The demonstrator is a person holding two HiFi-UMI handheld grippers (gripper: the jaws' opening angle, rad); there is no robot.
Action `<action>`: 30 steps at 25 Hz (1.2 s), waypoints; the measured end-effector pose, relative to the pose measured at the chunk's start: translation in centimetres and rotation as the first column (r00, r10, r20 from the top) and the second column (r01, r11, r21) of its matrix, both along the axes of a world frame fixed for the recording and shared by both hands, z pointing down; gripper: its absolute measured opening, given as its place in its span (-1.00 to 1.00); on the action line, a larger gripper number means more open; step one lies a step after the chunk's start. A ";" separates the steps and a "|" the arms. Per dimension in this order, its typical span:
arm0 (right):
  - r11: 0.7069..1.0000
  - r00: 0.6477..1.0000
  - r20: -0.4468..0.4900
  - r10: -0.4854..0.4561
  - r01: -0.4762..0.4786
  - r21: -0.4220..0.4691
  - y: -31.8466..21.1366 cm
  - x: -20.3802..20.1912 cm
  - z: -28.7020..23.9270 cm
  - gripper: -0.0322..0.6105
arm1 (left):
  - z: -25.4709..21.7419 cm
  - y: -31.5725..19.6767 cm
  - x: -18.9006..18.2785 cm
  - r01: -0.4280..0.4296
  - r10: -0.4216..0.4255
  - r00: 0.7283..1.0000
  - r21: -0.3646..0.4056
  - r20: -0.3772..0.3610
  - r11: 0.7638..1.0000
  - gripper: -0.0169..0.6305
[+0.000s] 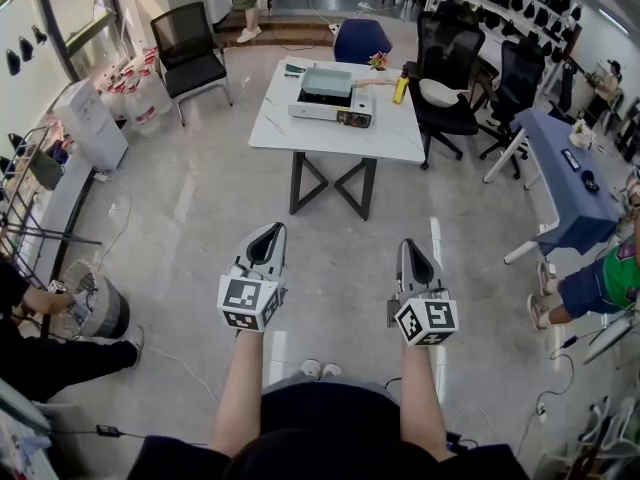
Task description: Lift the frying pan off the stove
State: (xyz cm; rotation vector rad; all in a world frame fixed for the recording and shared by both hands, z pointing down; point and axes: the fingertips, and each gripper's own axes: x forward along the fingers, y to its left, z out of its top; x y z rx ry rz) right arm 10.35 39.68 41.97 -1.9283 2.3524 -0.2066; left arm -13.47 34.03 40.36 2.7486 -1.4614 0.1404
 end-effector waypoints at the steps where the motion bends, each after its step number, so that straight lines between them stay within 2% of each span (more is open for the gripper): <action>1: 1.000 1.000 -0.003 0.000 0.000 -0.004 -0.1 0.0 0.1 -0.89 | 0.0 -0.1 0.1 -0.001 0.001 1.000 -0.001 0.000 1.000 -0.90; 8: 1.000 0.999 -0.019 -0.025 0.025 -0.015 -0.5 -0.4 0.4 -0.84 | 0.4 -0.6 0.3 -0.010 0.010 1.000 -0.010 0.000 1.000 -0.90; 13: 0.999 0.999 -0.011 -0.050 0.049 -0.007 -1.3 -0.8 0.4 -0.51 | 0.8 -1.4 0.2 -0.013 0.013 1.000 -0.016 -0.004 1.000 -0.90; 17: 0.998 0.998 -0.008 -0.069 0.069 -0.007 -2.1 -1.4 0.5 -0.35 | 1.1 -2.2 -0.2 -0.011 0.010 1.000 -0.026 -0.005 1.000 -0.90; 25: 0.999 0.999 -0.004 -0.042 0.042 -0.018 -3.6 -1.8 1.1 -0.30 | 1.4 -3.8 -1.5 -0.025 0.025 1.000 -0.024 -0.013 0.999 -0.90; 30: 1.000 1.000 0.001 -0.026 0.026 0.015 -3.9 -1.6 0.4 -0.30 | 1.6 -4.2 -2.5 -0.032 0.032 0.999 -0.019 -0.016 0.999 -0.90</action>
